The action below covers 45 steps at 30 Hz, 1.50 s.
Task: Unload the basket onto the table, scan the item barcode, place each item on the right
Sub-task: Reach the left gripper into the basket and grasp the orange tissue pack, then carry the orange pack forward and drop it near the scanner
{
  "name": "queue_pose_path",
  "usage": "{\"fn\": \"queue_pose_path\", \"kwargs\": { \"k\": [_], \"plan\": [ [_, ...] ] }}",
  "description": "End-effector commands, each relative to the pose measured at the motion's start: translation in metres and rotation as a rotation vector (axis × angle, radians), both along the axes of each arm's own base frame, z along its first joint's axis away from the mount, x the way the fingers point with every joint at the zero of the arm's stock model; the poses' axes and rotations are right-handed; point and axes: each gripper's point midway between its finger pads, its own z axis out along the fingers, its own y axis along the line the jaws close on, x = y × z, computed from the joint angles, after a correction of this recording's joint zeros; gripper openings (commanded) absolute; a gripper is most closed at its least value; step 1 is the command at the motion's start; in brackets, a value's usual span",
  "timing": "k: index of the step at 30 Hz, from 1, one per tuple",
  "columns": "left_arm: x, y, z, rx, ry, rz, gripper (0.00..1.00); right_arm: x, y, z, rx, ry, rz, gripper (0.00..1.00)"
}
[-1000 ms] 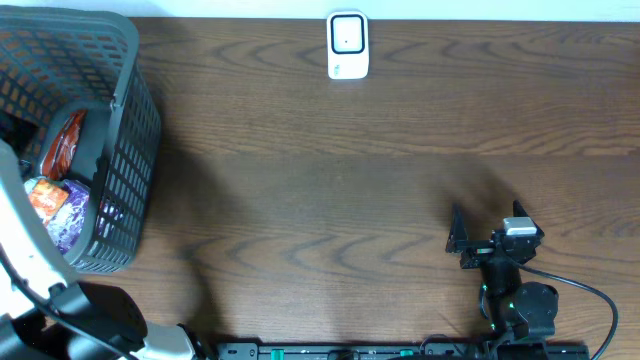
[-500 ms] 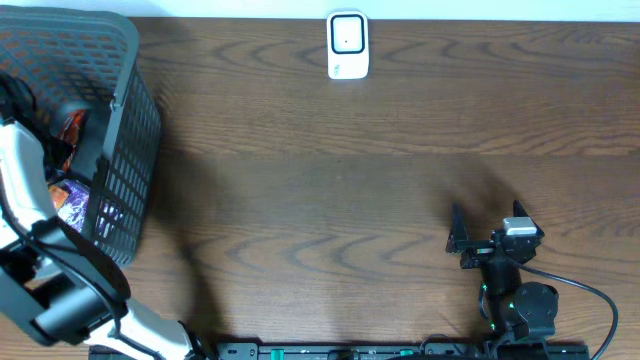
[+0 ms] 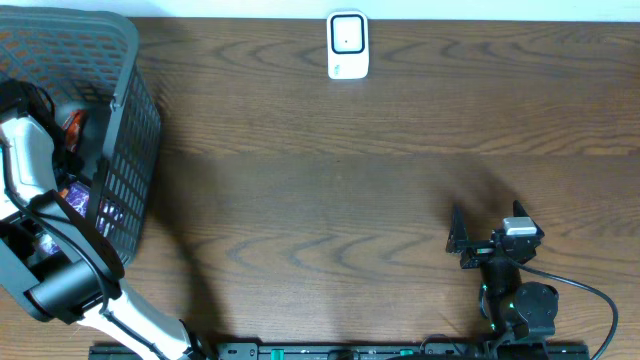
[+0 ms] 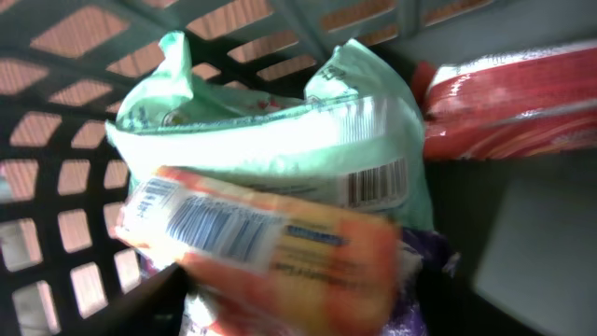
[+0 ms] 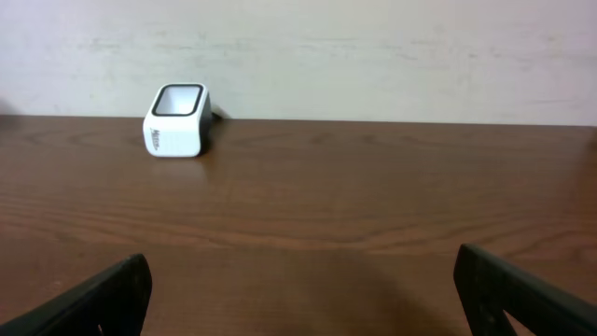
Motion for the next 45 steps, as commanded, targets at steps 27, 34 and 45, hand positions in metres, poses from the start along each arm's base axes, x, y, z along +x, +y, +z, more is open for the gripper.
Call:
{"fn": "queue_pose_path", "kwargs": {
  "k": [27,34,45],
  "plan": [
    [0.029,-0.048,0.22,0.116,-0.753,-0.18,0.07,0.0,-0.003,0.0,-0.012,-0.002,-0.014,0.99],
    [0.061,-0.155,0.337,-0.019,-1.231,-0.62,0.08,0.0,-0.003,-0.001,-0.012,-0.002,-0.014,0.99],
    [0.107,-0.378,0.316,-0.055,-1.097,-1.395,0.07,0.0,-0.003,-0.001,-0.012,-0.002,-0.014,0.99]
  ]
}}
